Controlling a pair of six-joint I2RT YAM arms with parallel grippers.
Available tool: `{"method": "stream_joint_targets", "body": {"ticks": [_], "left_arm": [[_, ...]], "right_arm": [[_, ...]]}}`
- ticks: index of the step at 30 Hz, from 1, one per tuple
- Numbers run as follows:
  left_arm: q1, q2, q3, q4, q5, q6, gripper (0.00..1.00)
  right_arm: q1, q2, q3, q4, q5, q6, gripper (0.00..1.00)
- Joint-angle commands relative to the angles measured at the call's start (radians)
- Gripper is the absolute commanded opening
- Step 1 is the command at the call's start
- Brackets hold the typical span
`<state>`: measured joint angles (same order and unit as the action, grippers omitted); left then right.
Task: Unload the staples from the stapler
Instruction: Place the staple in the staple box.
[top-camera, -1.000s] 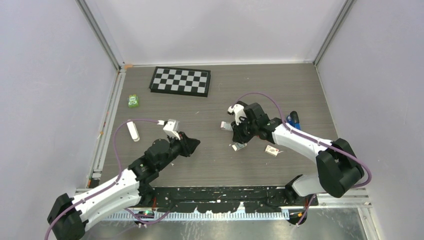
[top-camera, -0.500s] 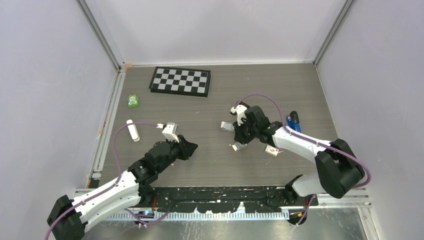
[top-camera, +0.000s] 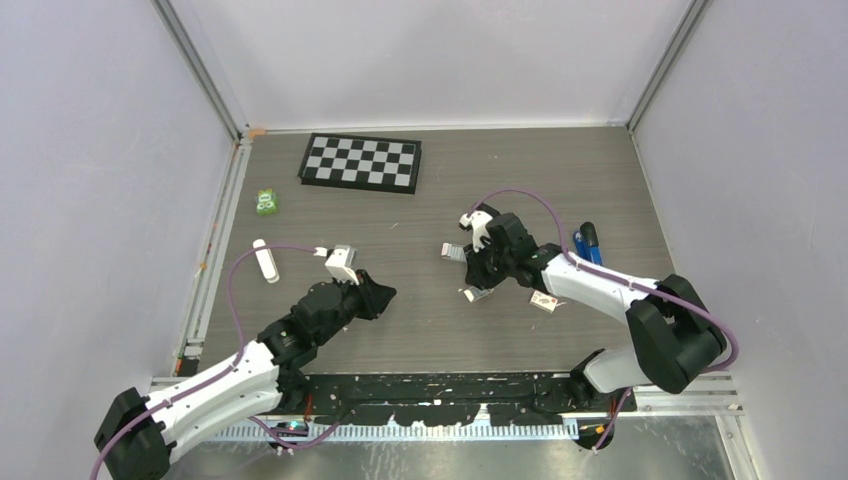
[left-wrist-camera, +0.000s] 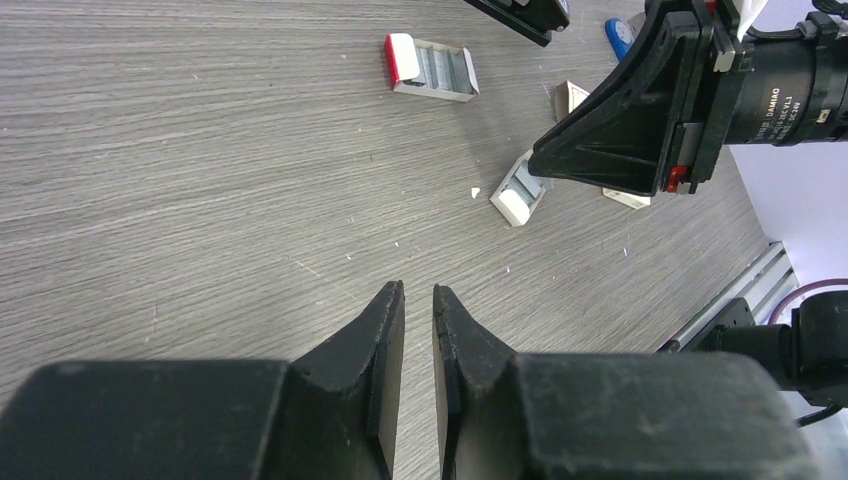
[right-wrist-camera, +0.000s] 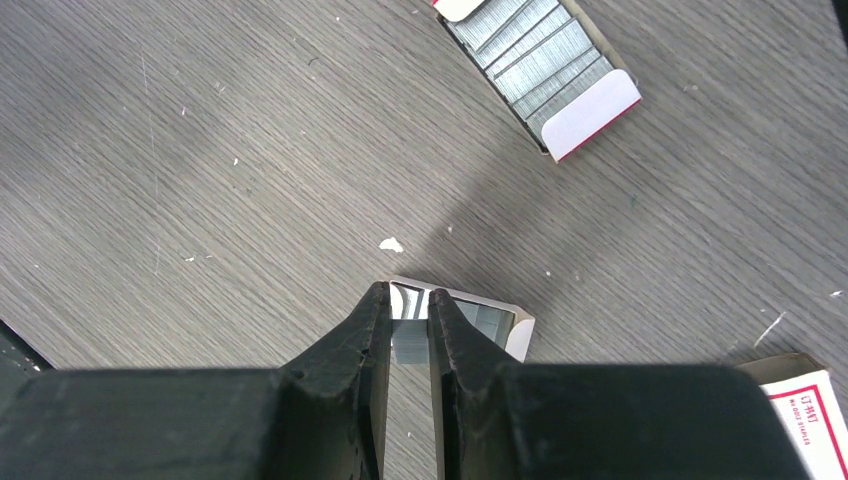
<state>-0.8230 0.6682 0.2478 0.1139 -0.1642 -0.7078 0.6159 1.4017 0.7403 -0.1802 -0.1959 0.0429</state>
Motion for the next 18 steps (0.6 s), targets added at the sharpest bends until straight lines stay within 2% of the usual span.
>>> {"method": "stream_joint_targets", "body": {"ticks": [1,6,18], "left_arm": [[-0.002,-0.003,-0.007,0.055,-0.005,-0.01,0.18],[-0.002,0.002,-0.018,0.08,0.0,-0.013,0.18],[-0.002,0.016,-0.036,0.109,0.014,-0.01,0.19]], "right_arm": [[0.011,-0.006,-0.008,0.031,-0.006,0.03,0.11],[0.012,0.018,-0.013,0.058,0.027,0.12,0.11],[0.007,0.037,-0.023,0.06,0.08,0.159,0.11]]}}
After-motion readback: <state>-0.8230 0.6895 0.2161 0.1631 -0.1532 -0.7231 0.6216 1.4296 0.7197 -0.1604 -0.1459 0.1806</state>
